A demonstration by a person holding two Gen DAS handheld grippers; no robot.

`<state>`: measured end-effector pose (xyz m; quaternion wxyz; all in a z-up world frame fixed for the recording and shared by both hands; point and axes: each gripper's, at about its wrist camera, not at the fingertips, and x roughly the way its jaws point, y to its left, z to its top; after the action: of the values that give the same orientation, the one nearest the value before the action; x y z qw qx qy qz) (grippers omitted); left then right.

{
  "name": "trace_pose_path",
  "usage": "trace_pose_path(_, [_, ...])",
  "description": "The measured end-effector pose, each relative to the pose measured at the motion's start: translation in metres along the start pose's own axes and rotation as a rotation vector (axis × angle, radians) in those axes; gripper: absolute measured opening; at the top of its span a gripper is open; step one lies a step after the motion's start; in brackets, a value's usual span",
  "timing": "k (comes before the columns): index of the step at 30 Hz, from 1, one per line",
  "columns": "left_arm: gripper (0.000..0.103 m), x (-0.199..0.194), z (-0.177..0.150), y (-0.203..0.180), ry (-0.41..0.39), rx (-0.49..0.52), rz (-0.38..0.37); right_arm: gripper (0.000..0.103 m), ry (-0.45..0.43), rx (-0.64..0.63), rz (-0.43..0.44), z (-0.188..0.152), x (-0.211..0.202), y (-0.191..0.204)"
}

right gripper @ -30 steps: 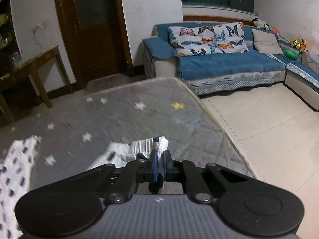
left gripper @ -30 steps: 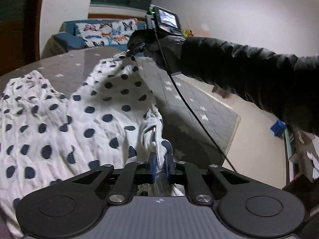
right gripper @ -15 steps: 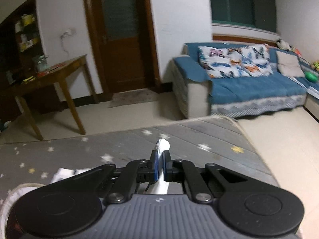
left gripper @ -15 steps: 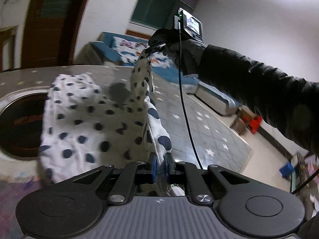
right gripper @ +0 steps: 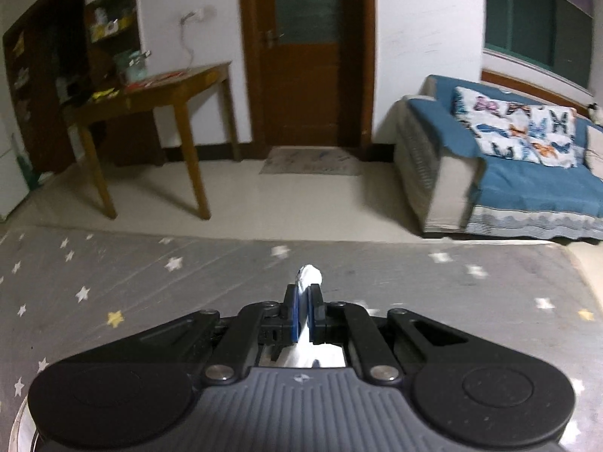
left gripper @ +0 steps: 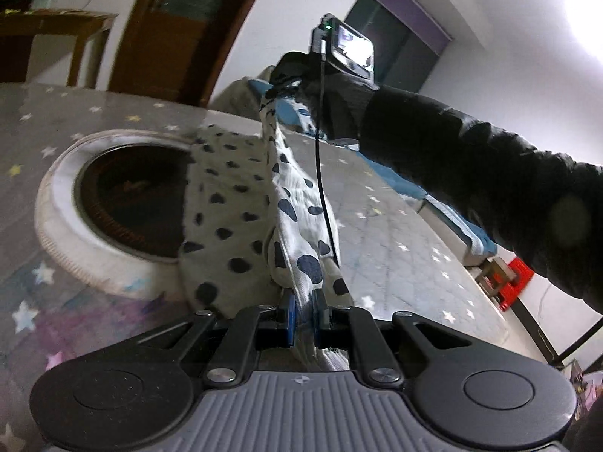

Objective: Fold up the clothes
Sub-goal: 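Fold the leg over the other leg with the left gripper, then release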

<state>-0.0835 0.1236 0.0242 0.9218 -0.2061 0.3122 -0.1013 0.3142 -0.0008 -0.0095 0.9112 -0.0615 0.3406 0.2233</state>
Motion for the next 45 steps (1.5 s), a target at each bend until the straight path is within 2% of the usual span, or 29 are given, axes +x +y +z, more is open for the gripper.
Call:
trace_pose_path(6, [0.01, -0.007, -0.006, 0.015, 0.007, -0.056, 0.046, 0.007, 0.041, -0.021, 0.108, -0.008, 0.029, 0.047])
trace_pose_path(11, [0.012, -0.01, -0.012, 0.018, 0.021, -0.071, 0.062, 0.013, 0.049, -0.057, 0.15, -0.009, 0.01, 0.046])
trace_pose_path(15, [0.013, -0.015, -0.013, 0.016, 0.011, -0.061, 0.078, 0.022, 0.051, -0.131, 0.167, -0.01, -0.017, 0.032])
trace_pose_path(19, [0.018, -0.023, -0.013, 0.016, -0.016, -0.047, 0.097, 0.023, 0.084, -0.188, 0.178, -0.025, -0.043, 0.009])
trace_pose_path(29, [0.035, -0.033, -0.001, 0.005, -0.063, -0.008, 0.164, 0.023, 0.171, -0.169, 0.247, -0.115, -0.111, -0.067])
trace_pose_path(33, [0.042, -0.02, 0.008, -0.009, -0.065, 0.029, 0.158, 0.023, 0.166, -0.146, 0.307, -0.147, -0.135, -0.084])
trace_pose_path(35, [0.042, -0.01, 0.015, -0.017, -0.062, 0.045, 0.15, 0.023, 0.159, -0.142, 0.336, -0.159, -0.142, -0.089])
trace_pose_path(40, [0.042, 0.016, 0.031, -0.035, -0.049, 0.079, 0.132, 0.023, 0.137, -0.109, 0.393, -0.171, -0.14, -0.097])
trace_pose_path(45, [0.041, 0.045, 0.037, -0.033, -0.012, 0.083, 0.167, 0.023, 0.12, -0.083, 0.44, -0.179, -0.131, -0.098])
